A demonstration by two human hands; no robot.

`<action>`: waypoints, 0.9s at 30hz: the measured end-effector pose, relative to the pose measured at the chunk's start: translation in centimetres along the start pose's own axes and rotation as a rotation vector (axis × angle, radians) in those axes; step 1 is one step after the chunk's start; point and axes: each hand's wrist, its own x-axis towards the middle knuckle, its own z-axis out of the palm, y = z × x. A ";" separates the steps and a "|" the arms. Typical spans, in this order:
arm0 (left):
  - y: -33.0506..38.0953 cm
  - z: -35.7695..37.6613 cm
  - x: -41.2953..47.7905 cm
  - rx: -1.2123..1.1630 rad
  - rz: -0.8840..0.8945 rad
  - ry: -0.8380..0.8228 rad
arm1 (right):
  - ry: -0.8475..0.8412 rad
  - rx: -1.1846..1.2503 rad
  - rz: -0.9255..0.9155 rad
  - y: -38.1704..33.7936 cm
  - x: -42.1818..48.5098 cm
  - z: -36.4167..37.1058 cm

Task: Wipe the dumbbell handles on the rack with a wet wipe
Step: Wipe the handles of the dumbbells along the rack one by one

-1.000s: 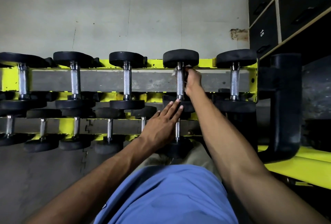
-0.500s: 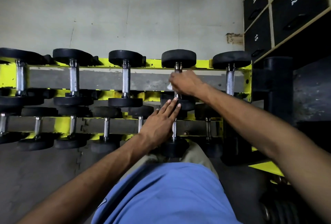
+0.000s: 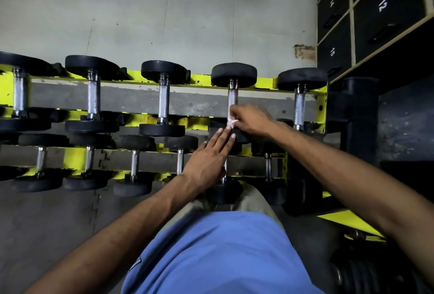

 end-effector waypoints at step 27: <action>-1.0 1.8 0.4 0.052 0.033 0.034 | 0.071 0.884 0.550 1.7 -1.0 5.7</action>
